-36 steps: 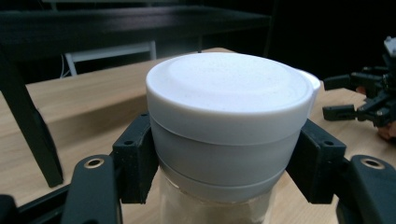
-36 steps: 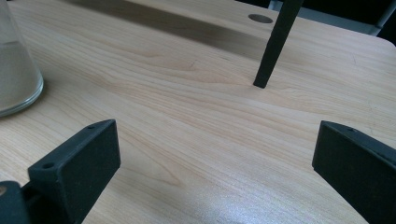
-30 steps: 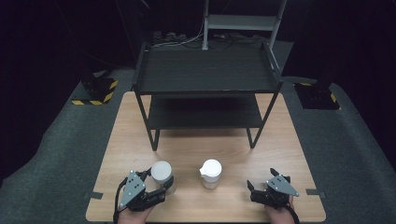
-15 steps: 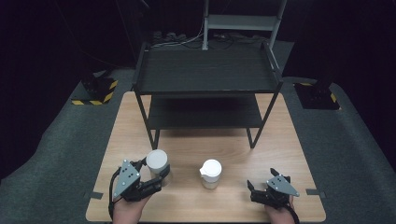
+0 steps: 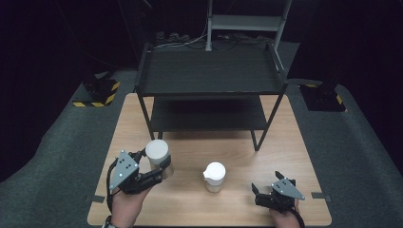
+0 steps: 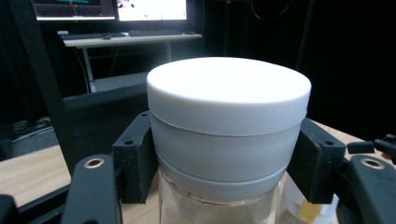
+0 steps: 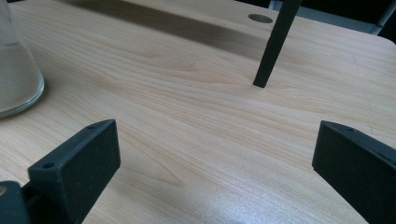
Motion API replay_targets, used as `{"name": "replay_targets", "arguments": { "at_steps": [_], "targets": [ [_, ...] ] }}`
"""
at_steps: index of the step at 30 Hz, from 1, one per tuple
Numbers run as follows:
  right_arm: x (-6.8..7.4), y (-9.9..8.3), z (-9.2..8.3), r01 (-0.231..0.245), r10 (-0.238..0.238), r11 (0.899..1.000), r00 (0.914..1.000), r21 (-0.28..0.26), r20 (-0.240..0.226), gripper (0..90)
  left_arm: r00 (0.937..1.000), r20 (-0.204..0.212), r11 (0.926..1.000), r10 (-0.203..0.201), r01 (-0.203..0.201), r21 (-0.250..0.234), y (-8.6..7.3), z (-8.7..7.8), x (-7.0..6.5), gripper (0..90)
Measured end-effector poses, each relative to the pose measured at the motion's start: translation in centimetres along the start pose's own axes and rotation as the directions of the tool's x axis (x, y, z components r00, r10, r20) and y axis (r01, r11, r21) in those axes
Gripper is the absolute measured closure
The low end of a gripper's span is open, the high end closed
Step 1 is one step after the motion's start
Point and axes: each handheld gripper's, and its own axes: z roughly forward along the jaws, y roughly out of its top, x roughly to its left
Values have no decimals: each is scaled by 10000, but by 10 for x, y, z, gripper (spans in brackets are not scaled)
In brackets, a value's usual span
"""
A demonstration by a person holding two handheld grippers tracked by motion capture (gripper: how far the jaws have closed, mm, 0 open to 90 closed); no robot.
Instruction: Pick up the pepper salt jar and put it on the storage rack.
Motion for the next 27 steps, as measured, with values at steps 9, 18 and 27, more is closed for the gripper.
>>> {"name": "replay_targets", "arguments": {
  "at_steps": [9, 18, 27],
  "targets": [
    [-1, 0, 0, 15, -15, 10000, 10000, 23, -53, 2, 10000, -46, 9996, -82, 80, -288, 15, 8, 3, 340],
    [-2, 0, 0, -11, 11, 10000, 10000, 1, -88, 3, 9999, -159, 9986, 43, -51, -536, 34, 12, 7, 340],
    [-1, 0, 0, 22, -22, 10000, 10000, -2, -76, 2, 9995, -287, 9961, 163, -187, -856, 56, 18, 10, 340]
  ]
}}
